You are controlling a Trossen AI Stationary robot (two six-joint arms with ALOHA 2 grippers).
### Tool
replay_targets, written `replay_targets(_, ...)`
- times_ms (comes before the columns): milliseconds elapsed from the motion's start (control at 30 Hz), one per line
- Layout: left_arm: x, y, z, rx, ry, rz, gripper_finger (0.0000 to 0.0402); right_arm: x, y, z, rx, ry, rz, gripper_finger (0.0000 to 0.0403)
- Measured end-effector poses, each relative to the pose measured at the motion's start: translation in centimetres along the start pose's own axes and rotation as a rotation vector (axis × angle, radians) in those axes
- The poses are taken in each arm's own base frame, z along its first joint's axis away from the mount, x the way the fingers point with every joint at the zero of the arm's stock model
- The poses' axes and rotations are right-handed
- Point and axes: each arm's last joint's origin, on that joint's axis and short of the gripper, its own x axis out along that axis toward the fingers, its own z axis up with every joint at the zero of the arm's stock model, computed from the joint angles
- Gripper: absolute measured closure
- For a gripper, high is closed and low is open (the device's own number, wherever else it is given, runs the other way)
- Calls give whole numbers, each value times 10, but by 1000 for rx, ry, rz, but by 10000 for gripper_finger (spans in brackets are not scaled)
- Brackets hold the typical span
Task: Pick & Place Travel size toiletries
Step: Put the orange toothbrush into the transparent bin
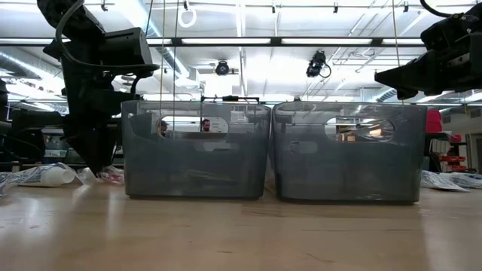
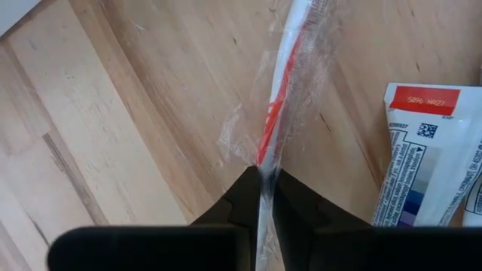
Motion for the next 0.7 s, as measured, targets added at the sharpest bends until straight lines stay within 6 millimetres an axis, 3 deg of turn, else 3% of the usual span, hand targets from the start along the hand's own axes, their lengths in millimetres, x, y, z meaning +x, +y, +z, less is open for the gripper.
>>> replay_targets(700,-11,4,6,-10,29,-21,374,0,0,0,0,0,0,389)
